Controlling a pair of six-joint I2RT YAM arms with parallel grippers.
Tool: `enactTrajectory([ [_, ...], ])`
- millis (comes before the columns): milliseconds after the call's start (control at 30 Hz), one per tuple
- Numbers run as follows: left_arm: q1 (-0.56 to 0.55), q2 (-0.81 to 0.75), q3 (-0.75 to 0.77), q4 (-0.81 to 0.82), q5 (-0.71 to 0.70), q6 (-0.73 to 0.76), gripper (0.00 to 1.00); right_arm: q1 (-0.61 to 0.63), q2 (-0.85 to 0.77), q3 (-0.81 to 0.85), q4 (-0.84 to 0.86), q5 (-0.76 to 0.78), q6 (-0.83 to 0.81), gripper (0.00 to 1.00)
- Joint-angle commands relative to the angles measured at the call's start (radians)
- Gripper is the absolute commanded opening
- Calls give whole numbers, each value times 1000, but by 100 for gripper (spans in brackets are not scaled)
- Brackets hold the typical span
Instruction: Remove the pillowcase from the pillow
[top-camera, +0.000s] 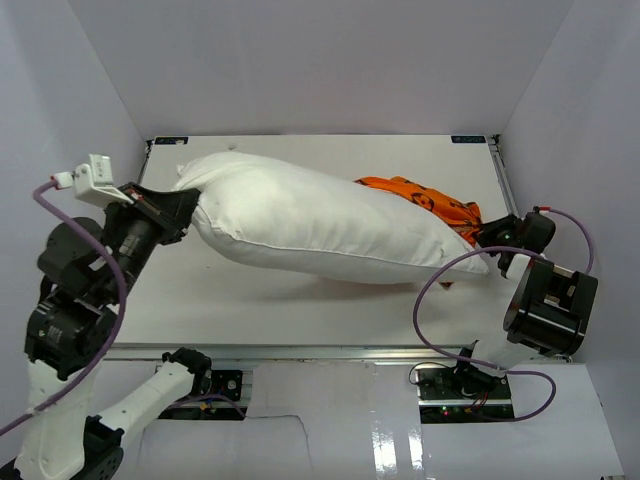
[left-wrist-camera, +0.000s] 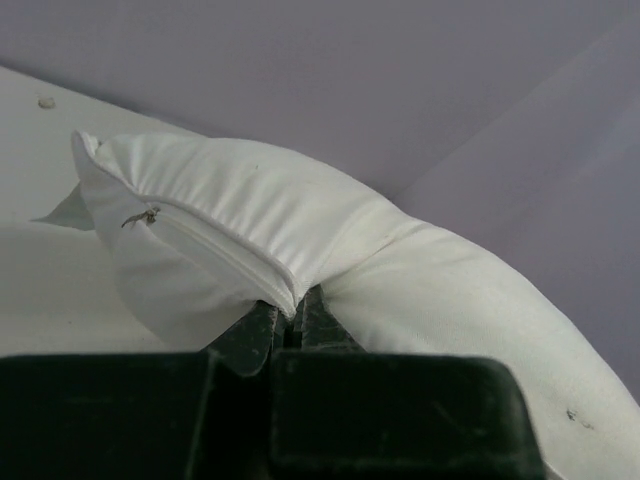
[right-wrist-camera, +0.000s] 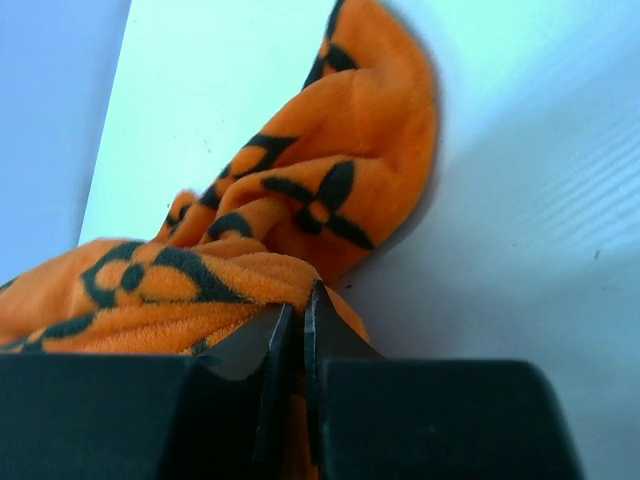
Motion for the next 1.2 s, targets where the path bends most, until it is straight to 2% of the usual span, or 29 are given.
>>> enactTrajectory([
  [0, 16, -61, -224, 319, -142, 13, 0, -25, -18, 64, 100, 7, -46, 8],
  [67, 17, -63, -355, 385, -152, 13, 0, -17, -51, 76, 77, 7, -57, 8],
  [200, 17, -18, -460, 450, -261, 51, 0, -17, -130, 67, 45, 36, -80, 8],
  [300, 17, 26, -499, 494, -312, 88, 0, -17, -176, 49, 49, 4, -66, 8],
  [400, 17, 107, -490, 518, -356, 142, 0, -17, -215, 18, 63, -26, -57, 8],
  [500, 32, 189, -428, 467, -409, 174, 0, -15, -250, -17, 66, -59, -51, 8],
  [567, 80, 276, -360, 366, -362, 124, 0, -3, -278, -45, 92, -81, -41, 8],
  [600, 122, 302, -337, 340, -267, 113, 15, 4, -287, -60, 88, -79, -43, 8],
  [667, 169, 368, -272, 281, -179, 110, 46, 20, -310, -75, 81, -85, -52, 8],
  [733, 232, 417, -220, 207, -108, 119, 68, 27, -336, -106, 86, -96, -54, 8],
  [833, 255, 442, -116, 119, -65, 175, 80, 47, -384, -138, 71, -82, -77, 8],
  [900, 255, 445, -60, 88, -29, 205, 82, 63, -413, -157, 63, -75, -97, 8],
  [933, 253, 439, -57, 85, 51, 215, 83, 69, -420, -181, 69, -75, -98, 8],
  [967, 253, 434, -54, 77, 86, 225, 92, 75, -427, -191, 74, -75, -100, 8],
  [1000, 244, 436, -54, 68, 111, 235, 94, 89, -434, -200, 74, -72, -103, 8],
  [1167, 73, 471, -132, 77, 203, 258, 97, 161, -450, -243, 86, -43, -98, 8],
])
